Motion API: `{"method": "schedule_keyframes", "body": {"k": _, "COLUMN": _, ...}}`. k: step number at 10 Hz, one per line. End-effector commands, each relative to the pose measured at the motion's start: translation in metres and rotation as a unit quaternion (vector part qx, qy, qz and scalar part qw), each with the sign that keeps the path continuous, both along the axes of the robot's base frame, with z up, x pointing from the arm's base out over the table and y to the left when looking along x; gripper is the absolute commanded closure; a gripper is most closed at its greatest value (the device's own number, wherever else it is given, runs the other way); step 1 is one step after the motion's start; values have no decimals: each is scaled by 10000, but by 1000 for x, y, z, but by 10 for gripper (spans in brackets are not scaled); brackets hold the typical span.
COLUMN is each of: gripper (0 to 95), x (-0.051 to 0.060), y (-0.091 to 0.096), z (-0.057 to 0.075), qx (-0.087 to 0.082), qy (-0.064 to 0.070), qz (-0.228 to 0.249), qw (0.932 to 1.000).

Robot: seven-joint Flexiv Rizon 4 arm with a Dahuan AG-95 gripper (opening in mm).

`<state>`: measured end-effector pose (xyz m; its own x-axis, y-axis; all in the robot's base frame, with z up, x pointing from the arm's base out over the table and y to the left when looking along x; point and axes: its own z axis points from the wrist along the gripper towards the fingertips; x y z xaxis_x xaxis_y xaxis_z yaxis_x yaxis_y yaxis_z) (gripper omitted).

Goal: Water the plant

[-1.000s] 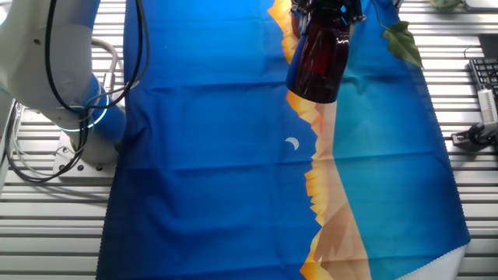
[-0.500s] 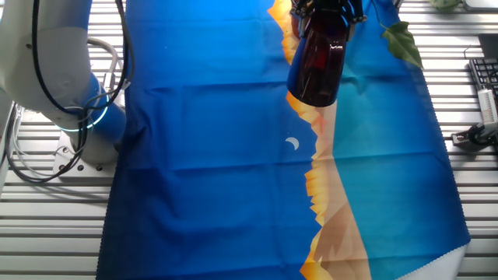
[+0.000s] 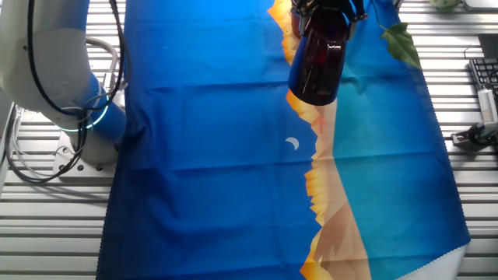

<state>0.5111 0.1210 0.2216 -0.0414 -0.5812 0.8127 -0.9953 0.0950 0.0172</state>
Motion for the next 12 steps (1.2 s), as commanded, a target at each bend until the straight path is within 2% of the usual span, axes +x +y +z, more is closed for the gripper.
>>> {"method": "schedule_keyframes", "body": {"k": 1, "gripper": 950, "x": -1, "y": 0, "z": 0, "qx": 80, "qy": -51, "qz": -16, "qw": 10000}}
{"method": "schedule_keyframes", "body": {"k": 6, "gripper": 950, "x": -4, "y": -3, "z": -3, "qx": 522, "qy": -285, "qz": -74, "qw": 9982}}
{"method": "schedule_keyframes", "body": {"k": 12, "gripper": 950, "x": -7, "y": -6, "z": -5, "qx": 1094, "qy": -575, "qz": -226, "qw": 9921}}
